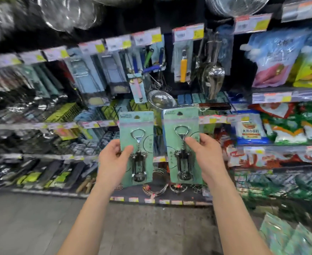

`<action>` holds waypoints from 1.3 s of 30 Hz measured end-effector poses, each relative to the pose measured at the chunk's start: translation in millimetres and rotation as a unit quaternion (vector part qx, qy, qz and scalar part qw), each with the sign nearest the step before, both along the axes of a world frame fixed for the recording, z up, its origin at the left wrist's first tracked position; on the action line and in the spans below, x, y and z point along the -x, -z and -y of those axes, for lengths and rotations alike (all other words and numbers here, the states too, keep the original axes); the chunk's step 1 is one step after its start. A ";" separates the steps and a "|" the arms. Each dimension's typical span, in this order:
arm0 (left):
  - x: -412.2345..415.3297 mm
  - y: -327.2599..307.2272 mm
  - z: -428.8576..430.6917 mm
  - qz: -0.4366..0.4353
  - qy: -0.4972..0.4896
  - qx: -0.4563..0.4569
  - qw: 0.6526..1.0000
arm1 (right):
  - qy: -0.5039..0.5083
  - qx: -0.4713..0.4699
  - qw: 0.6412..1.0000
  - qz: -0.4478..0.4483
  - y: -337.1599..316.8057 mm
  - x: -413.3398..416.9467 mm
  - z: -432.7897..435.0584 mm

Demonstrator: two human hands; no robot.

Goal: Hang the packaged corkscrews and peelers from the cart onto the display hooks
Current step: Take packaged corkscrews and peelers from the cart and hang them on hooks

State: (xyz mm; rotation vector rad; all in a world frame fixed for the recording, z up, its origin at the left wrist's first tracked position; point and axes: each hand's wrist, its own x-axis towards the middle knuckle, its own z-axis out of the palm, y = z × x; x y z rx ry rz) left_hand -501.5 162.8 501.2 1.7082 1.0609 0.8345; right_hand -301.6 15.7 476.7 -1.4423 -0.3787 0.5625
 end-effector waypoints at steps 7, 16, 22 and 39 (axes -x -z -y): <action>92.4 -18.6 -54.9 0.051 -0.065 -0.019 0.996 | -0.096 -0.010 0.993 0.067 -36.2 77.3 -89.3; 225.6 -55.1 -169.6 0.053 -0.102 -0.076 0.990 | -0.145 -0.044 0.980 0.126 -86.7 204.8 -229.7; 294.2 -65.7 -240.4 0.081 -0.116 -0.082 0.987 | -0.149 -0.064 0.975 0.153 -95.5 264.0 -323.7; 349.4 -62.5 -424.0 0.129 -0.150 -0.041 0.979 | -0.191 -0.031 0.971 0.140 -98.6 328.0 -545.3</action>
